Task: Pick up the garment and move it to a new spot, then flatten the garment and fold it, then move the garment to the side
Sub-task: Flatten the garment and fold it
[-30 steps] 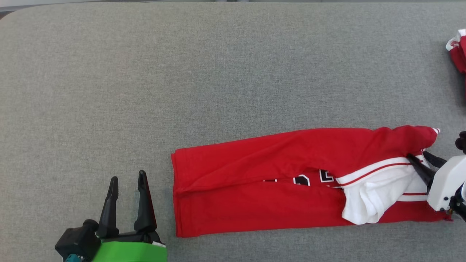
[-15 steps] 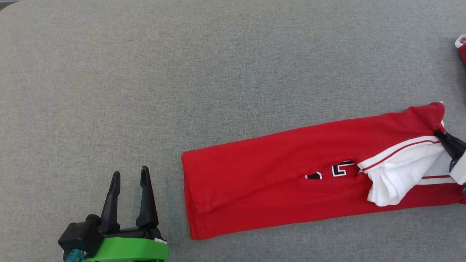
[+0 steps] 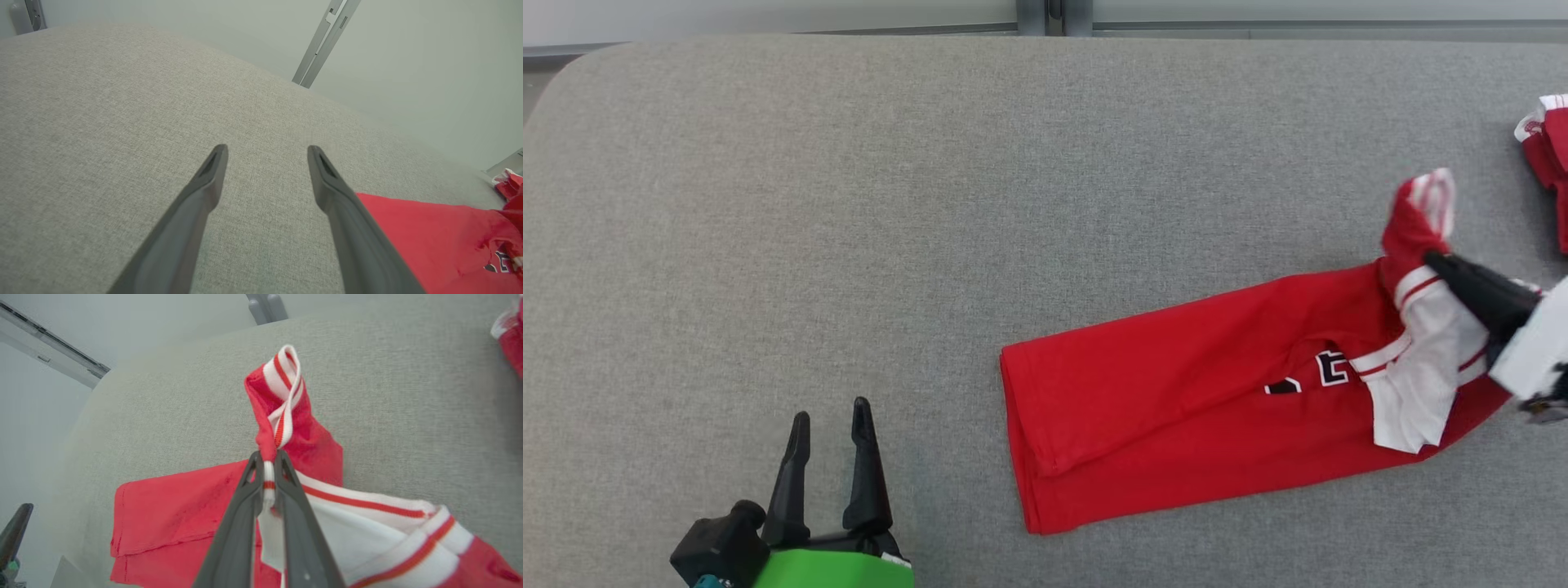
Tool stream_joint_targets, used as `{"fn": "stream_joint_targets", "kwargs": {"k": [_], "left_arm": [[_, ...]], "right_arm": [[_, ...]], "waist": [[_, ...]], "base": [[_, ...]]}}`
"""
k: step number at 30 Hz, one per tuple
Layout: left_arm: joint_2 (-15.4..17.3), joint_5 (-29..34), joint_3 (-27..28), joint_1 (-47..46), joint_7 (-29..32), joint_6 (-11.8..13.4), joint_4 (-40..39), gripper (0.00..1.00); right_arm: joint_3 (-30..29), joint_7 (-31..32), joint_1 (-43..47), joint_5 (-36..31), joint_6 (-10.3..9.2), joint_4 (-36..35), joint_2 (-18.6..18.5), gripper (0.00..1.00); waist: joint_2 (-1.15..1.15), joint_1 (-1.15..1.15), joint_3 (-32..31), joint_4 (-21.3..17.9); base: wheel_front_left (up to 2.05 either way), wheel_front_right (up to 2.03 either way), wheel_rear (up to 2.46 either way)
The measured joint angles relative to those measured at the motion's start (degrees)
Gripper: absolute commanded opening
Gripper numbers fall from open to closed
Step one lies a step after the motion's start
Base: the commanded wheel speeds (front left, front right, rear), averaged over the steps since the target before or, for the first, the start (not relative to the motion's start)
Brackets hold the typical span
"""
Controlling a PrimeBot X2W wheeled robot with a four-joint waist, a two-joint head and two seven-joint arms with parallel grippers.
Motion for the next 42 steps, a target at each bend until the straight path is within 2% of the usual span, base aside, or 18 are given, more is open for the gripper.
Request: {"fn": "stream_joint_targets", "kwargs": {"k": [4,7,9,10,16,23,34,35,36,37,42], "left_arm": [[0.0,-0.4,-1.1,0.0,0.0,0.2,0.5,1.0],[0.0,-0.4,-1.1,-0.2,0.0,0.2,1.0,1.0],[0.0,-0.4,-1.2,-0.8,0.0,0.1,1.4,1.0],[0.0,-0.4,-1.3,-1.0,0.0,-0.1,1.6,1.0],[0.0,-0.6,-1.1,-1.3,0.0,-0.1,2.3,1.0],[0.0,-1.4,-1.5,-0.8,0.0,-0.1,2.7,1.0],[0.0,-1.7,-2.4,-0.6,0.0,0.0,3.4,1.0],[0.0,-1.7,-2.4,-0.5,0.0,0.0,3.5,1.0],[0.0,-1.6,-2.4,-0.5,0.0,0.0,3.5,1.0],[0.0,-1.5,-2.4,-0.5,0.0,0.0,3.6,1.0],[0.0,-1.5,-2.3,-0.2,0.0,0.0,3.9,1.0]], "right_arm": [[5.0,5.4,1.0,-6.0,0.0,-6.3,11.8,0.0],[9.4,6.3,1.2,-11.9,0.0,-7.6,21.2,0.0],[12.0,5.5,2.1,-15.2,0.0,-7.2,25.6,0.0],[13.2,4.5,2.6,-16.9,0.0,-6.5,26.6,0.0],[16.5,-2.4,5.3,-21.9,0.0,-1.9,27.7,0.0],[19.5,-9.5,5.9,-17.5,0.0,1.6,27.7,0.0],[24.2,-16.0,3.0,-12.3,-0.01,8.1,27.6,0.0],[24.9,-16.6,2.7,-11.5,-0.01,8.5,27.6,0.12],[25.8,-17.5,2.4,-10.4,-0.01,8.7,27.6,0.32],[26.9,-18.0,2.2,-9.2,-0.01,9.0,27.6,1.0],[31.2,-20.5,1.7,-3.8,-0.01,7.7,27.7,1.0]], "waist": [[0.0,0.0,0.0,-0.3],[0.0,0.0,0.4,-0.3],[0.0,0.0,0.5,0.0],[0.0,0.0,0.5,0.2],[0.0,0.0,0.5,2.1],[0.0,0.0,-0.2,3.5],[0.0,0.0,-1.3,4.0],[0.0,0.0,-1.3,4.0],[0.0,0.0,-1.4,4.1],[0.0,0.0,-1.4,4.1],[0.0,0.0,-1.6,4.1]], "base": [[0.0,0.0,0.0],[0.0,0.0,0.0],[0.0,0.0,0.0],[0.0,0.0,0.0],[0.0,0.0,0.0],[0.0,0.0,0.0],[0.0,0.0,0.0],[0.0,0.0,0.0],[0.0,0.0,0.0],[0.0,0.0,0.0],[0.0,0.0,0.0]]}}
